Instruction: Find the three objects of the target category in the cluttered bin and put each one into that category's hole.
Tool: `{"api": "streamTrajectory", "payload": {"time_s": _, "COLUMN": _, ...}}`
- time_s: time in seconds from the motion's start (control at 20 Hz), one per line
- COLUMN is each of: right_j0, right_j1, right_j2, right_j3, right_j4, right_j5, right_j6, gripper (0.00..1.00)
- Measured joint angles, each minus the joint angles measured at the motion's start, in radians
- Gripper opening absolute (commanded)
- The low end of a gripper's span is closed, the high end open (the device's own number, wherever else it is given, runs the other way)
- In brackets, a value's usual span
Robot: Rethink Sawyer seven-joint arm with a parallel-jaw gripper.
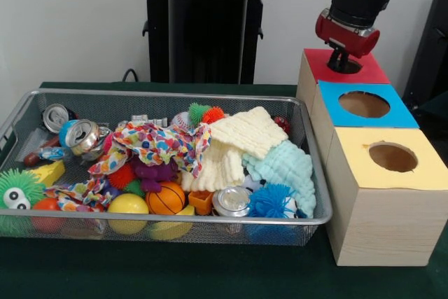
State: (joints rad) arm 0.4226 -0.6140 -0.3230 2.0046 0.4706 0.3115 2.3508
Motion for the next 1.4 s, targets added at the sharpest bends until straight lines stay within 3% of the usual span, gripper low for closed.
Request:
{"api": "streamTrajectory", "payload": {"time_s": 0.4, "right_j0": 0.013, "right_j1": -0.012, "right_j2": -0.028, "right_j3": -0.011, "right_j4": -0.001, "right_j5": 0.033, "right_j6": 0.000, "gripper": 0.00}}
{"api": "streamTrajectory", "payload": {"time_s": 0.95, "right_j0": 0.001, "right_j1": -0.117, "right_j2": -0.109, "right_j3": -0.144, "right_j4": -0.083, "right_j5": 0.355, "right_j6": 0.000, "gripper": 0.00}}
{"api": "streamTrajectory", "payload": {"time_s": 1.4, "right_j0": -0.039, "right_j1": -0.175, "right_j2": -0.134, "right_j3": -0.275, "right_j4": -0.148, "right_j5": 0.490, "right_j6": 0.000, "gripper": 0.00}}
